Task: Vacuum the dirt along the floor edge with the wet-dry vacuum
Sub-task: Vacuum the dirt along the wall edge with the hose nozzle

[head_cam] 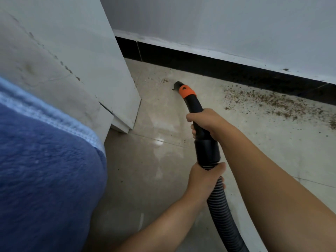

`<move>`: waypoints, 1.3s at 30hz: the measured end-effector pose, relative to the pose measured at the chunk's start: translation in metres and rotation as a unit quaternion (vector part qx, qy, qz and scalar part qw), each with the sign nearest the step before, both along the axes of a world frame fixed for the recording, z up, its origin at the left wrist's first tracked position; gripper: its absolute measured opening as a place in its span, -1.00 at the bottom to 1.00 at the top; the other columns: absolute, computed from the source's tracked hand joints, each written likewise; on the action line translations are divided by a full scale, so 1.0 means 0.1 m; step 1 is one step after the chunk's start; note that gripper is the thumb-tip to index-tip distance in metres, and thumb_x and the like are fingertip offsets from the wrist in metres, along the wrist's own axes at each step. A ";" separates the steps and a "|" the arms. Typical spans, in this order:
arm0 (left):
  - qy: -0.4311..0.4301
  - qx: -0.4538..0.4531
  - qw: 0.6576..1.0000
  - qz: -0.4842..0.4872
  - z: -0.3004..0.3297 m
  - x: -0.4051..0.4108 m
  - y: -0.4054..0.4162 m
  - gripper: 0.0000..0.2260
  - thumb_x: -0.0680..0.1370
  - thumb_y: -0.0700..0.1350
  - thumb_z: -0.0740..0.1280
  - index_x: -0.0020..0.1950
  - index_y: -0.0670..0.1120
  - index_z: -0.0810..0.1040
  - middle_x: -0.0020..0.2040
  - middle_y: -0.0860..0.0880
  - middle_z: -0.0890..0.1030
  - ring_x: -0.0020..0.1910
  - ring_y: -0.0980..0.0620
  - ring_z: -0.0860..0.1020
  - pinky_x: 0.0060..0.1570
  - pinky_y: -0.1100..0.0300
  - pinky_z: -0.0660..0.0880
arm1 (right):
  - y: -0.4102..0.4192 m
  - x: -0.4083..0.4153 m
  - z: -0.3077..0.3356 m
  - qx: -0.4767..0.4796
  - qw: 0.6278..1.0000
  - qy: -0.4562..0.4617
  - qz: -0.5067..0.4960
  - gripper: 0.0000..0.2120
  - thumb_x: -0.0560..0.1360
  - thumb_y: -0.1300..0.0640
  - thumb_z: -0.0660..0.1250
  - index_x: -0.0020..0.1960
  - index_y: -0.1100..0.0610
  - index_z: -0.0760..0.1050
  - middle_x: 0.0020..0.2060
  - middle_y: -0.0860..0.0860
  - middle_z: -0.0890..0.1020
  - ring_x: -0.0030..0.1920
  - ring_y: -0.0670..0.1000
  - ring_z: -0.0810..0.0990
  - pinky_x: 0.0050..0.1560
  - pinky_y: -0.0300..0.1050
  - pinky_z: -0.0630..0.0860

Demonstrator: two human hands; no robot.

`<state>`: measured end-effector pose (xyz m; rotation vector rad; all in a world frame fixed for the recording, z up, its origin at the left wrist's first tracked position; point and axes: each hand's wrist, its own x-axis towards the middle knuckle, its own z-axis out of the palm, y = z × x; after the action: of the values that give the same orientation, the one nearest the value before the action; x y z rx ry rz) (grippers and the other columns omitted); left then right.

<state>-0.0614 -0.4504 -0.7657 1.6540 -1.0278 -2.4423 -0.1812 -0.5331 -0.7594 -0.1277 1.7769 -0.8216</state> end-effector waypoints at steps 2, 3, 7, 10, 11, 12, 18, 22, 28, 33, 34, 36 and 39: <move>0.007 0.004 1.000 -0.005 0.01 -0.02 0.09 -0.82 0.48 -0.19 0.41 -0.03 -0.27 0.51 -0.35 -0.15 0.54 -0.52 0.06 0.52 -0.45 0.27 0.49 | 0.08 -0.01 0.04 0.005 1.000 -0.011 0.020 -0.91 0.45 0.29 0.31 -0.10 0.22 0.39 -0.46 0.09 0.44 -0.55 0.02 0.42 -0.47 -0.18 0.45; 0.009 0.004 1.000 0.000 0.02 -0.03 0.12 -0.83 0.48 -0.18 0.41 -0.04 -0.27 0.51 -0.36 -0.14 0.55 -0.52 0.07 0.52 -0.45 0.28 0.49 | 0.09 -0.02 0.05 0.006 0.999 -0.013 0.030 -0.91 0.45 0.29 0.31 -0.10 0.22 0.39 -0.46 0.09 0.45 -0.54 0.02 0.42 -0.46 -0.17 0.45; 0.002 0.009 1.000 0.017 0.01 -0.01 0.11 -0.86 0.49 -0.19 0.40 -0.08 -0.25 0.50 -0.40 -0.09 0.54 -0.55 0.09 0.52 -0.47 0.29 0.47 | 0.05 0.04 0.06 0.010 0.998 -0.013 0.055 -0.92 0.46 0.29 0.30 -0.10 0.21 0.40 -0.45 0.08 0.46 -0.54 0.01 0.43 -0.46 -0.18 0.46; -0.006 0.017 1.000 0.017 -0.02 0.02 -0.01 -0.86 0.49 -0.17 0.40 -0.07 -0.23 0.52 -0.35 -0.13 0.55 -0.49 0.03 0.53 -0.42 0.25 0.51 | -0.01 0.05 0.02 -0.006 1.000 -0.002 0.017 -0.91 0.47 0.28 0.30 -0.08 0.22 0.39 -0.45 0.09 0.45 -0.54 0.01 0.42 -0.47 -0.18 0.45; -0.005 0.020 1.000 0.022 -0.03 0.02 -0.10 -0.87 0.50 -0.17 0.40 -0.07 -0.21 0.51 -0.35 -0.12 0.55 -0.48 0.02 0.53 -0.41 0.24 0.52 | -0.08 0.04 0.01 -0.011 1.000 0.001 0.008 -0.90 0.46 0.28 0.31 -0.06 0.23 0.39 -0.45 0.09 0.45 -0.54 0.01 0.42 -0.48 -0.18 0.45; -0.003 0.022 0.999 0.028 -0.03 0.01 -0.20 -0.88 0.50 -0.18 0.40 -0.07 -0.20 0.51 -0.36 -0.11 0.54 -0.49 0.02 0.52 -0.42 0.24 0.52 | -0.16 0.03 0.00 -0.016 1.000 0.002 0.002 -0.88 0.46 0.28 0.31 -0.04 0.24 0.39 -0.45 0.09 0.45 -0.54 0.01 0.43 -0.47 -0.17 0.46; 0.014 0.013 0.999 0.035 -0.04 -0.08 -0.63 -0.89 0.50 -0.19 0.39 -0.08 -0.18 0.48 -0.37 -0.11 0.53 -0.50 0.03 0.52 -0.39 0.20 0.53 | -0.58 -0.07 0.02 -0.041 0.999 -0.004 0.019 -0.82 0.46 0.27 0.32 0.04 0.25 0.40 -0.43 0.09 0.48 -0.50 0.01 0.47 -0.41 -0.14 0.51; 0.037 0.046 0.998 0.026 0.01 -0.13 -0.39 -0.89 0.49 -0.19 0.40 -0.13 -0.18 0.49 -0.39 -0.09 0.53 -0.49 0.02 0.53 -0.39 0.21 0.54 | -0.39 -0.13 0.06 -0.007 0.999 0.012 0.051 -0.84 0.46 0.27 0.33 0.01 0.24 0.40 -0.42 0.10 0.51 -0.49 0.01 0.49 -0.40 -0.14 0.54; 0.025 0.047 0.998 0.033 0.01 -0.16 -0.08 -0.83 0.48 -0.16 0.41 -0.04 -0.22 0.51 -0.35 -0.10 0.56 -0.48 0.06 0.54 -0.38 0.24 0.53 | -0.22 -0.09 0.09 0.023 0.993 -0.027 0.112 -0.85 0.46 0.26 0.33 0.00 0.23 0.41 -0.44 0.09 0.51 -0.54 0.01 0.47 -0.44 -0.15 0.50; 0.020 0.046 0.998 0.035 0.00 -0.14 -0.55 -0.88 0.50 -0.17 0.41 -0.10 -0.16 0.49 -0.36 -0.10 0.52 -0.45 0.00 0.52 -0.44 0.25 0.52 | -0.51 -0.16 -0.01 -0.017 0.999 0.003 0.027 -0.81 0.46 0.26 0.33 0.04 0.26 0.40 -0.44 0.09 0.50 -0.56 -0.01 0.47 -0.46 -0.17 0.51; 0.021 0.047 0.998 0.034 0.01 -0.15 -0.61 -0.88 0.50 -0.18 0.41 -0.10 -0.17 0.49 -0.36 -0.10 0.51 -0.46 0.00 0.51 -0.46 0.26 0.52 | -0.55 -0.17 -0.02 -0.022 1.000 0.011 0.017 -0.80 0.46 0.27 0.33 0.05 0.26 0.40 -0.45 0.09 0.49 -0.57 -0.01 0.47 -0.46 -0.17 0.51; 0.018 0.047 0.998 0.039 0.00 -0.17 -0.68 -0.89 0.50 -0.18 0.40 -0.10 -0.16 0.49 -0.36 -0.11 0.52 -0.46 0.00 0.50 -0.46 0.26 0.52 | -0.62 -0.17 -0.03 -0.025 0.999 0.018 0.023 -0.79 0.46 0.27 0.32 0.06 0.26 0.39 -0.45 0.08 0.49 -0.56 -0.02 0.47 -0.45 -0.17 0.52; 0.015 0.040 0.997 0.059 -0.04 -0.18 -0.70 -0.86 0.49 -0.17 0.42 -0.05 -0.18 0.50 -0.35 -0.11 0.53 -0.46 0.00 0.51 -0.40 0.22 0.53 | -0.72 -0.13 0.00 -0.023 0.998 0.011 0.058 -0.79 0.47 0.26 0.32 0.07 0.25 0.39 -0.42 0.08 0.50 -0.50 0.00 0.49 -0.42 -0.14 0.54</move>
<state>-0.0791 -0.5206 -0.7697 1.6442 -0.8138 -2.4552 -0.1943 -0.6052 -0.7594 -0.2686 1.7545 -0.7798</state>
